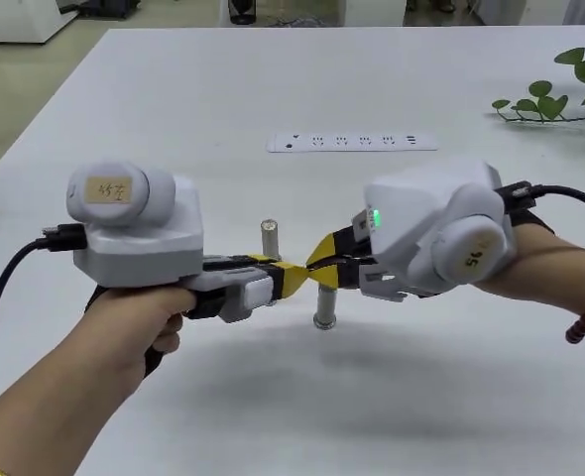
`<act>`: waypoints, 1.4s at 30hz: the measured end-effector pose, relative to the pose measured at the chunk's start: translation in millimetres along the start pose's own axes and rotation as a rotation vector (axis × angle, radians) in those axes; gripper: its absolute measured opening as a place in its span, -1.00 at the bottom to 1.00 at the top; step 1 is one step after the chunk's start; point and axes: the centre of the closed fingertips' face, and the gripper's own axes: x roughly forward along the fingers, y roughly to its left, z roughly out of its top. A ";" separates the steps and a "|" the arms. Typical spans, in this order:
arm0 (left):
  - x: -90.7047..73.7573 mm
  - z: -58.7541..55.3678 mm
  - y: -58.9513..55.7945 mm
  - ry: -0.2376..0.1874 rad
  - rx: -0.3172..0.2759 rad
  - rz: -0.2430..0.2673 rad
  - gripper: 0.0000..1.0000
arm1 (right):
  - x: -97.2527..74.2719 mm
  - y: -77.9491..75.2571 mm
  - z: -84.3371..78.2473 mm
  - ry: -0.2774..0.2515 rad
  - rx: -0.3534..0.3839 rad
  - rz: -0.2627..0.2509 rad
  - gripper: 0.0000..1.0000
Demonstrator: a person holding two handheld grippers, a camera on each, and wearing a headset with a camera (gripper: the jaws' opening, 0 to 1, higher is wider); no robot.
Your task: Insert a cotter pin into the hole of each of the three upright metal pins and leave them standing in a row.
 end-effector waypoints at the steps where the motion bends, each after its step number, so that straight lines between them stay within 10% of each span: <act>1: 0.0 -0.1 0.2 0.000 0.000 0.001 -0.94 | 0.4 0.1 0.4 0.000 -0.001 0.001 -1.00; 21: -1.5 -1.7 0.1 -0.001 0.074 -0.013 -1.00 | 3.1 2.9 2.8 -0.021 0.051 0.008 -1.00; 42: -17.9 -20.6 7.5 -0.013 0.177 -0.040 -1.00 | -1.3 18.2 -2.8 -0.138 0.543 0.131 -0.89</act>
